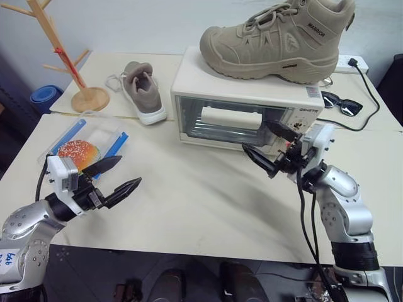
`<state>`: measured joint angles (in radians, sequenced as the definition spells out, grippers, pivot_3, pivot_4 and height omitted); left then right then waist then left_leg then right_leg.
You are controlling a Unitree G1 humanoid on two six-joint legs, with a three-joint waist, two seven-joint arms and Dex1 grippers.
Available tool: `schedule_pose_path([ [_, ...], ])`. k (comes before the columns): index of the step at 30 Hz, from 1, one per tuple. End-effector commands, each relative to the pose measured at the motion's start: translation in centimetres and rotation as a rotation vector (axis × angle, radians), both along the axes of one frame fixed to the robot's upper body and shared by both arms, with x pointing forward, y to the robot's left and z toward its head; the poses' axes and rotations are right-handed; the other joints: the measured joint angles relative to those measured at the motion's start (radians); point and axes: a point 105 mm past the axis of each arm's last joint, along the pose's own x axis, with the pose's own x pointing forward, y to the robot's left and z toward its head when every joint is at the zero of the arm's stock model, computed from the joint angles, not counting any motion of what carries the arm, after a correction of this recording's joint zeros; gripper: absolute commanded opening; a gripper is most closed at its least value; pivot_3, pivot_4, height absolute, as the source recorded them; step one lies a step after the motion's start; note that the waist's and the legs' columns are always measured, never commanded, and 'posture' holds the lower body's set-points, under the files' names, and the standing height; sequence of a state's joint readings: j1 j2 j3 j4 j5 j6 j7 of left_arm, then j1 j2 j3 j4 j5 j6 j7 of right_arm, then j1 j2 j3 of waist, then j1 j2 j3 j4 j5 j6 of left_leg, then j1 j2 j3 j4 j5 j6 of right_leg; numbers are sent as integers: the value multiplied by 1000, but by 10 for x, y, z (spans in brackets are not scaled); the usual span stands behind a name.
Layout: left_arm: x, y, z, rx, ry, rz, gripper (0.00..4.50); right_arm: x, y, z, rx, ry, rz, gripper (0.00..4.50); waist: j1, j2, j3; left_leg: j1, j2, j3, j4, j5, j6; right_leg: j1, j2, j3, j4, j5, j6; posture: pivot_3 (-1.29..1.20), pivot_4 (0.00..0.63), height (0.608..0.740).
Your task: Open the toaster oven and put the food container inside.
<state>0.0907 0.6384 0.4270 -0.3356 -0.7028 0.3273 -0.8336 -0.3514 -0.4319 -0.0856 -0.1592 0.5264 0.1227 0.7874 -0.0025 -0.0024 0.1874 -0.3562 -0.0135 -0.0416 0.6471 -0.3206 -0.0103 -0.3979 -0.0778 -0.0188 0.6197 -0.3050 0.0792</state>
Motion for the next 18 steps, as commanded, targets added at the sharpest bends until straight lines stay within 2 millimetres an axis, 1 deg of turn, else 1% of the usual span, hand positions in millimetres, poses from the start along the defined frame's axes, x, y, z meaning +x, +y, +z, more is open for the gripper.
schedule_pose_path([
  [1,-4,-2,4,27,-31,7,4500,-8,13,8,6,-34,73,4484,0,0,0,0,0,0,0,0,0,0,0,0,0,0,0,0,150,740],
  [4,-4,-1,5,-4,-31,14,4500,-27,20,4,-35,-54,167,4484,0,0,0,0,0,0,0,0,0,0,0,0,0,0,0,0,150,740],
  [7,-2,1,10,-32,-38,20,4500,-41,21,-3,-108,-93,213,4484,0,0,0,0,0,0,0,0,0,0,0,0,0,0,0,0,150,740],
  [9,3,3,17,-42,-47,13,4500,-51,19,-18,-212,-106,241,4484,0,0,0,-1,0,0,0,0,0,-1,0,0,0,0,0,0,150,740],
  [11,13,3,23,-46,-35,17,4118,-56,16,-29,-274,-99,257,4500,1,0,0,-1,0,0,0,0,0,-1,0,0,0,0,0,0,150,740],
  [12,20,4,26,-43,-37,26,3932,-57,15,-32,-289,-101,258,4500,1,0,0,-1,0,0,0,0,0,-1,1,0,1,0,0,0,150,740],
  [14,39,2,36,-57,-64,51,3383,-57,15,-35,-299,-106,255,4500,1,0,1,0,0,0,1,0,0,-1,1,0,2,0,0,0,150,740],
  [16,59,-5,47,-74,-90,50,2798,-57,16,-36,-306,-112,252,4500,0,0,1,0,0,0,1,1,-1,-1,2,0,3,0,0,0,150,740],
  [18,75,-18,55,-64,-107,15,2213,-57,17,-37,-312,-117,252,4500,1,0,1,0,0,0,1,1,-1,-1,2,0,3,0,0,0,150,740],
])
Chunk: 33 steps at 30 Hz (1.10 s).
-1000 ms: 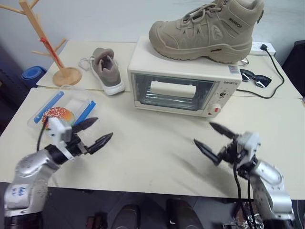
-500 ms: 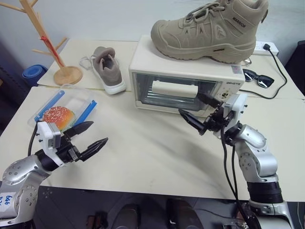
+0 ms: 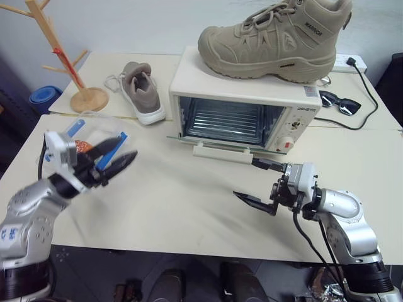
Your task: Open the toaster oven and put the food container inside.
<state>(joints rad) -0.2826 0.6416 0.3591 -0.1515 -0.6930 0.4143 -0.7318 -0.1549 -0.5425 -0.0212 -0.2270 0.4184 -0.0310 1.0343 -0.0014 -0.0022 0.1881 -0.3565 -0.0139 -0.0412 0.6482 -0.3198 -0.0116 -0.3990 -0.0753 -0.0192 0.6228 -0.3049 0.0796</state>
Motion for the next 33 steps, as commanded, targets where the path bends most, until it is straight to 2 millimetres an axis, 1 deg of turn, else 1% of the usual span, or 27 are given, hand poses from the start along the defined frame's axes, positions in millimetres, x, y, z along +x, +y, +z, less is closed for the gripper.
schedule_pose_path([
  [1,23,-21,9,33,-21,-46,1908,-10,12,13,-2,-94,71,4500,-3,0,0,0,0,0,0,1,-1,0,1,0,0,0,0,0,150,740],
  [2,28,-30,10,46,-23,-68,1554,-10,12,13,-4,-95,70,4500,-4,0,0,0,0,1,0,3,-5,-1,1,0,-1,0,0,0,150,740],
  [3,32,-36,10,54,-23,-85,1317,-9,12,12,-5,-96,69,4500,-4,0,0,0,0,2,0,3,-5,-1,2,1,0,0,0,0,150,740],
  [7,47,-60,9,88,-51,-149,77,-11,9,9,-22,-101,58,4500,-6,-1,0,-3,3,7,0,3,-6,-6,5,4,3,0,1,0,150,740],
  [8,48,-66,8,95,-53,-166,8,-11,8,8,-26,-102,53,4500,-5,-1,0,-8,3,9,1,3,-6,-11,5,4,4,0,1,0,150,740],
  [9,47,-72,5,103,-51,-197,8,-12,7,7,-29,-102,47,4500,-4,-1,0,-12,4,9,3,3,-7,-15,6,4,5,1,1,0,150,740],
  [11,42,-80,0,131,-51,-258,8,-14,2,5,-31,-98,26,4500,-3,-1,0,-13,4,10,4,3,-7,-16,6,5,5,1,2,0,150,740],
  [13,31,-85,-13,186,-34,-327,8,-20,-11,-2,-24,-71,-26,4500,1,-1,0,-13,4,10,4,3,-7,-16,7,6,5,1,2,0,150,740],
  [15,24,-86,-28,250,-9,-354,8,-26,-26,-12,11,13,-92,4500,3,-1,0,-13,4,10,4,3,-7,-15,7,7,5,1,2,0,150,740],
  [18,19,-86,-42,256,24,-332,8,-40,-50,-33,-20,89,-179,4500,5,-1,0,-12,4,10,5,2,-6,-14,6,8,5,1,2,0,150,740],
  [19,17,-86,-51,280,38,-324,8,-44,-59,-39,-33,107,-210,4500,6,-1,0,-12,4,11,6,2,-5,-14,6,9,4,2,3,0,150,740],
  [20,15,-86,-64,316,62,-310,8,-48,-73,-44,-47,121,-259,4500,7,-1,0,-12,4,11,8,2,-5,-14,5,9,3,2,3,0,150,740],
  [22,12,-85,-79,352,90,-285,8,-52,-87,-47,-62,126,-315,4500,8,-1,0,-9,3,12,9,1,-3,-11,5,11,4,2,4,0,150,740],
  [23,12,-83,-85,362,96,-267,8,-51,-90,-44,-59,113,-327,4500,6,-2,1,-5,3,13,8,-2,2,-8,5,13,4,2,4,0,150,740],
  [26,12,-80,-91,367,100,-233,8,-47,-90,-34,-44,76,-333,4500,-1,-4,1,3,4,19,3,-3,4,-5,6,18,5,3,4,0,150,740],
  [29,10,-74,-96,333,125,-184,8,-32,-82,-14,13,16,-323,4500,-5,-4,1,6,5,22,2,-3,3,-4,8,21,5,3,4,0,150,740],
  [30,8,-71,-94,299,125,-161,186,-27,-77,-9,27,4,-312,4500,-5,-4,1,6,6,23,2,-3,3,-4,8,22,5,3,4,0,150,740],
  [32,-1,-59,-83,194,118,-108,605,-18,-67,-2,50,-17,-300,4500,-4,-4,1,5,8,23,3,-4,2,-5,9,23,5,3,4,0,150,740],
  [33,-7,-50,-76,153,108,-70,860,-19,-58,2,87,18,-238,4500,-5,-5,1,5,8,23,3,-4,1,-7,9,23,5,3,3,0,150,740],
])
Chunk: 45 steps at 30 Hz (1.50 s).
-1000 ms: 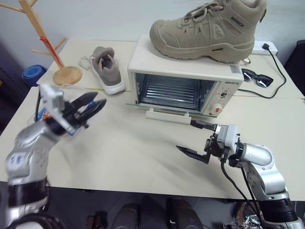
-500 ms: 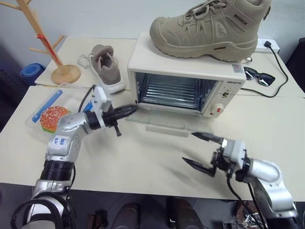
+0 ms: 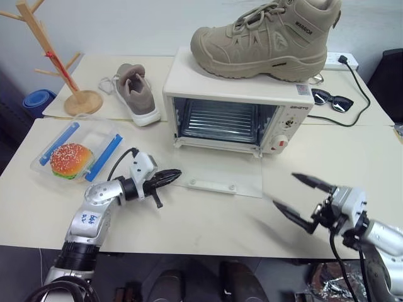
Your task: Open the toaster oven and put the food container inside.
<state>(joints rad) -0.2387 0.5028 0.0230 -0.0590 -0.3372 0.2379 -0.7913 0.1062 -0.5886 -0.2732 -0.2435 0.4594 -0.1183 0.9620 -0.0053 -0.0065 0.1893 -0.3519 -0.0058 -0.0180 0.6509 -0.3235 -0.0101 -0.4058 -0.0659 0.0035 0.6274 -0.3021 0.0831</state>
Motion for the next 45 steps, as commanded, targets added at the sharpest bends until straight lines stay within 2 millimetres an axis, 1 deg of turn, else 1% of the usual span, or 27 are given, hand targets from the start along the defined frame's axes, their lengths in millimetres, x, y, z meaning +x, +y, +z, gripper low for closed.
schedule_pose_path([
  [1,-15,27,24,-125,-46,119,1176,-3,23,14,96,27,127,4500,1,0,0,-2,1,0,0,1,-2,-3,0,1,1,0,0,0,150,740],
  [2,-23,42,29,-157,-60,186,1501,-3,28,18,115,14,158,4500,3,-1,0,-3,1,0,0,1,-4,-4,1,1,0,0,0,0,150,740],
  [3,-29,52,32,-177,-68,232,1722,-2,30,21,123,1,173,4500,3,-1,0,-4,2,0,0,1,-4,-5,1,0,0,0,-1,0,150,740],
  [4,-38,70,34,-194,-75,319,2070,0,33,24,123,-27,182,4500,4,-1,0,-4,2,0,0,1,-4,-5,1,0,0,0,-1,0,150,740],
  [6,-61,102,36,-230,-81,471,2577,2,39,28,125,-62,216,4500,0,-1,0,-4,2,1,0,0,-2,-5,1,1,-1,0,-1,0,150,740],
  [7,-70,112,37,-239,-82,523,2960,2,41,29,125,-73,231,4500,-1,-2,0,-4,2,2,0,-2,1,-4,1,2,-1,0,-1,0,150,740],
  [8,-77,119,37,-246,-80,561,3179,2,42,29,124,-83,242,4500,0,-2,0,-3,2,2,0,-3,2,-3,0,3,-1,0,-1,0,150,740],
  [9,-89,133,34,-269,-66,635,3494,2,44,29,128,-90,263,4500,3,-2,0,-2,2,2,1,-3,3,-3,0,2,-2,0,-1,0,150,740],
  [10,-98,142,32,-284,-55,683,3756,2,46,30,131,-94,277,4500,6,-3,-1,-2,1,2,1,-3,3,-3,0,2,-2,0,-1,0,150,740],
  [12,-128,178,19,-338,1,888,4367,-1,54,30,123,-118,342,4500,4,-4,-2,-2,1,1,1,-4,4,-2,-1,1,-2,0,-1,0,150,740],
  [13,-141,193,15,-361,8,978,4447,-3,59,29,108,-134,386,4500,4,-5,-2,-2,1,2,1,-4,4,-2,-2,2,-2,0,-1,0,150,740],
  [15,-158,214,13,-410,1,1112,4447,-6,66,28,106,-151,440,4500,3,-6,-2,-2,1,1,0,-4,4,-2,-1,1,-2,-1,-1,0,150,740],
  [17,-168,232,14,-491,13,1209,4447,-10,76,28,127,-161,492,4500,5,-8,-3,-2,1,1,1,-4,4,-2,-1,1,-2,-1,-1,0,150,740],
  [18,-169,238,15,-542,44,1228,4447,-12,79,28,135,-164,517,4500,6,-9,-3,-2,1,1,1,-4,4,-2,-1,0,-2,-1,-1,0,150,740],
  [19,-165,240,13,-580,123,1246,4447,-13,81,27,136,-163,531,4500,6,-9,-3,-2,1,1,1,-4,4,-2,-2,0,-1,-1,-2,0,150,740],
  [20,-158,244,20,-579,141,1249,4447,-12,82,26,134,-161,532,4500,8,-10,-4,-2,1,0,1,-4,4,-2,-2,0,-1,-1,-2,0,150,740],
  [21,-151,245,27,-569,151,1244,4447,-11,81,24,130,-159,530,4500,11,-11,-3,-2,1,0,2,-4,4,-2,-2,0,-1,-1,-2,0,150,740],
  [23,-133,248,50,-614,143,1218,4447,-9,78,20,119,-151,522,4500,17,-13,-4,-2,1,-1,2,-4,4,-1,-3,-1,-1,-1,-2,0,150,740],
  [24,-124,250,58,-625,162,1217,4447,-8,77,18,117,-148,519,4500,18,-14,-5,-2,1,-1,2,-4,4,-1,-3,-1,-1,-1,-2,0,150,740],
  [28,-95,261,70,-618,298,1250,4447,-6,78,16,116,-145,515,4500,5,-14,-5,-2,0,0,0,-5,3,-2,-4,-1,-1,-1,-2,0,150,740],
  [32,-79,279,59,-591,474,1316,4447,-7,81,15,116,-146,509,4500,-18,-14,-5,-2,0,1,-3,-4,1,-5,-2,0,0,-1,-3,0,150,740],
  [36,-69,287,53,-537,581,1369,4447,-5,80,16,114,-158,479,4500,-25,-14,-5,-2,1,1,-2,-4,0,-6,-2,0,0,-1,-3,0,150,740],
  [42,-43,272,50,-577,673,1282,4447,-5,82,18,120,-166,441,4500,-19,-15,-5,-2,1,1,-2,-2,-4,-6,-2,-1,1,-1,-3,0,150,740],
  [45,-37,270,46,-577,726,1270,4447,-4,83,20,125,-171,426,4500,-19,-15,-5,-2,0,1,-2,-1,-7,-6,-2,-1,1,-1,-3,0,150,740],
])
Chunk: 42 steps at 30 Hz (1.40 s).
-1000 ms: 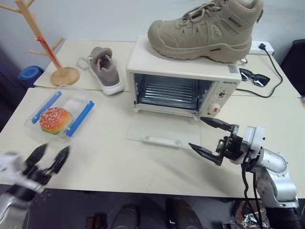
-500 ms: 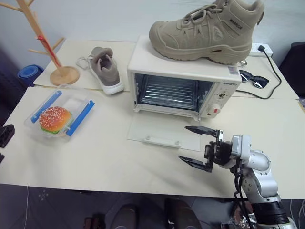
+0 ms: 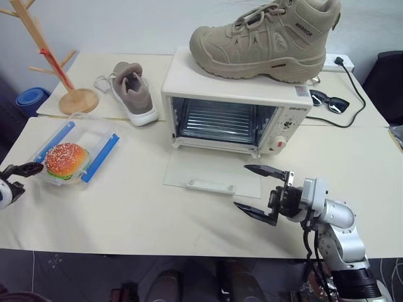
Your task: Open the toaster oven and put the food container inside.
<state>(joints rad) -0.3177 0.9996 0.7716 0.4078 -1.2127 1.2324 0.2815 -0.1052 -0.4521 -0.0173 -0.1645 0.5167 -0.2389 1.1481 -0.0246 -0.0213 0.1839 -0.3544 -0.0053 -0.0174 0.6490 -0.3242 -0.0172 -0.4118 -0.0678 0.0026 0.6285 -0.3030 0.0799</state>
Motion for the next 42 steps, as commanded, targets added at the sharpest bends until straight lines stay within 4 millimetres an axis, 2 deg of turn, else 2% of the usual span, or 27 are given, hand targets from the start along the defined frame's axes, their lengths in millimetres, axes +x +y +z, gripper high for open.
schedule_pose_path([
  [1,1,2,3,-2,33,-9,4080,-3,3,11,17,-51,-10,4500,0,0,0,0,0,0,0,0,0,0,0,0,0,0,0,0,150,740],
  [2,2,3,2,-9,38,-4,3883,-3,4,12,17,-54,-13,4500,-1,0,0,0,0,0,0,0,0,0,0,0,0,0,0,0,150,740],
  [6,3,12,4,0,58,26,2639,0,5,14,19,-60,-25,4500,-1,0,0,0,0,0,0,1,-1,0,0,0,1,0,0,0,150,740],
  [14,9,11,19,26,37,7,195,2,6,15,13,-67,-37,4500,-3,0,0,0,0,1,0,1,-2,-1,0,0,1,0,0,0,150,740],
  [17,11,5,29,45,20,-30,169,4,5,14,7,-65,-45,4500,-2,-1,0,0,0,0,0,1,-2,-1,0,0,1,0,0,0,150,740],
  [20,11,-12,50,142,20,-167,169,8,-6,13,-17,-54,-91,4500,-2,-4,0,-1,0,0,0,1,-2,-2,0,0,1,0,0,0,150,740],
  [24,8,-37,66,224,44,-337,169,6,-21,9,-49,-32,-143,4500,-2,-5,0,-2,0,0,0,1,-2,-2,0,1,1,0,0,0,150,740],
  [30,13,-113,81,321,52,-723,169,-2,-46,-5,-102,27,-233,4500,5,-4,0,-2,0,0,0,0,-1,-2,0,1,-1,0,0,0,150,740],
  [34,26,-162,70,372,70,-922,169,-7,-50,-6,-106,38,-271,4500,5,-3,1,-1,-1,0,1,1,-1,-1,0,1,1,0,0,0,150,740],
  [38,51,-204,72,347,-5,-997,169,-12,-49,-4,-86,39,-315,4500,5,-3,2,-1,-1,1,2,2,-2,-1,2,1,4,0,0,0,150,740],
  [42,74,-233,71,347,-5,-1008,169,-22,-48,-5,-76,48,-347,4500,5,-3,2,-2,0,1,4,2,-3,-2,5,3,9,0,0,0,150,740],
])
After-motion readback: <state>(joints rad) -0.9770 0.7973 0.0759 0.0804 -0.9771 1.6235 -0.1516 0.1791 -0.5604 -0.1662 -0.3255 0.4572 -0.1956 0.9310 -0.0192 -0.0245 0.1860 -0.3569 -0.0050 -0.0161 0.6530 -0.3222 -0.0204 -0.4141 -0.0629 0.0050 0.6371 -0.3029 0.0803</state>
